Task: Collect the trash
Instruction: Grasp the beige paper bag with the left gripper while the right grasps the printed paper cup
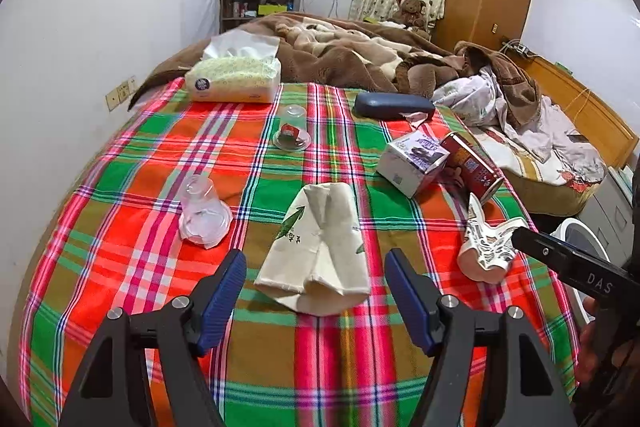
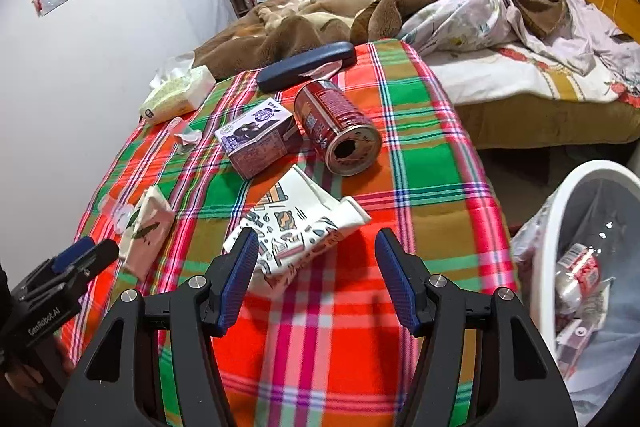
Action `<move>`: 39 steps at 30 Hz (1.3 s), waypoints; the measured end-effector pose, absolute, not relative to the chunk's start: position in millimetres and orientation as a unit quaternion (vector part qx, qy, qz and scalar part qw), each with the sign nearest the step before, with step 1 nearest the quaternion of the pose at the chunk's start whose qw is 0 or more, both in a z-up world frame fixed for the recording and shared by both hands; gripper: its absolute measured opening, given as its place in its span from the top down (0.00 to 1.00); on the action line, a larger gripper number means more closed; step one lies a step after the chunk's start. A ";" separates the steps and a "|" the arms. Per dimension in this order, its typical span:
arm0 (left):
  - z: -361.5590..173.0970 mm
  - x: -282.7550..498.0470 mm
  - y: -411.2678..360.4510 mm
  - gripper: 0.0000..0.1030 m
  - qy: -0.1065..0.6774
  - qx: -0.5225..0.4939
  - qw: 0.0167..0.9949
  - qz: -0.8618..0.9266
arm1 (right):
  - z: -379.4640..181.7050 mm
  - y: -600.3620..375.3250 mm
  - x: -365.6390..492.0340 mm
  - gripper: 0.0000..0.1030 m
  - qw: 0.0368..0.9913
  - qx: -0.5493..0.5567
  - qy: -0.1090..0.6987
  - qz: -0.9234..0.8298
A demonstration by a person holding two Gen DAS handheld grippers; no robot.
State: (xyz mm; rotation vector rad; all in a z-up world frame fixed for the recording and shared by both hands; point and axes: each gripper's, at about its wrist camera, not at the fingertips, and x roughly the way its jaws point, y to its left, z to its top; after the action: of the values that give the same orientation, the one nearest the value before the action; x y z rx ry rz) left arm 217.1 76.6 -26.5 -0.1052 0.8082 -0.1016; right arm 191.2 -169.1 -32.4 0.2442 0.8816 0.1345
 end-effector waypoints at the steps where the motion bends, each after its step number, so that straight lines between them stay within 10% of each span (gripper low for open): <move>1: -29.0 220.5 77.6 0.29 0.396 -0.053 0.915 -0.052 | -34.2 -167.4 193.5 0.40 0.893 0.118 0.429 0.063; 15: -54.4 258.6 82.8 0.29 0.432 -0.051 0.898 -0.062 | -50.1 -151.0 211.2 0.40 0.881 0.125 0.452 0.061; 24: -63.8 268.3 79.7 0.29 0.440 -0.044 0.894 -0.065 | -50.3 -140.5 214.2 0.66 0.884 0.111 0.448 0.074; 28: -66.2 269.2 80.8 0.43 0.446 -0.058 0.891 -0.070 | -48.8 -138.7 213.5 0.80 0.888 0.102 0.442 0.075; 39: -53.9 251.2 70.7 0.59 0.431 -0.041 0.898 -0.074 | -45.0 -140.2 204.8 0.81 0.893 0.103 0.431 0.079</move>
State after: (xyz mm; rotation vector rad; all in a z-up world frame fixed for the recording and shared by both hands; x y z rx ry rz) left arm 251.2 70.7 -53.9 -0.0848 0.8921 -0.1535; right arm 204.8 -140.2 -45.0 0.2128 0.8936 0.1629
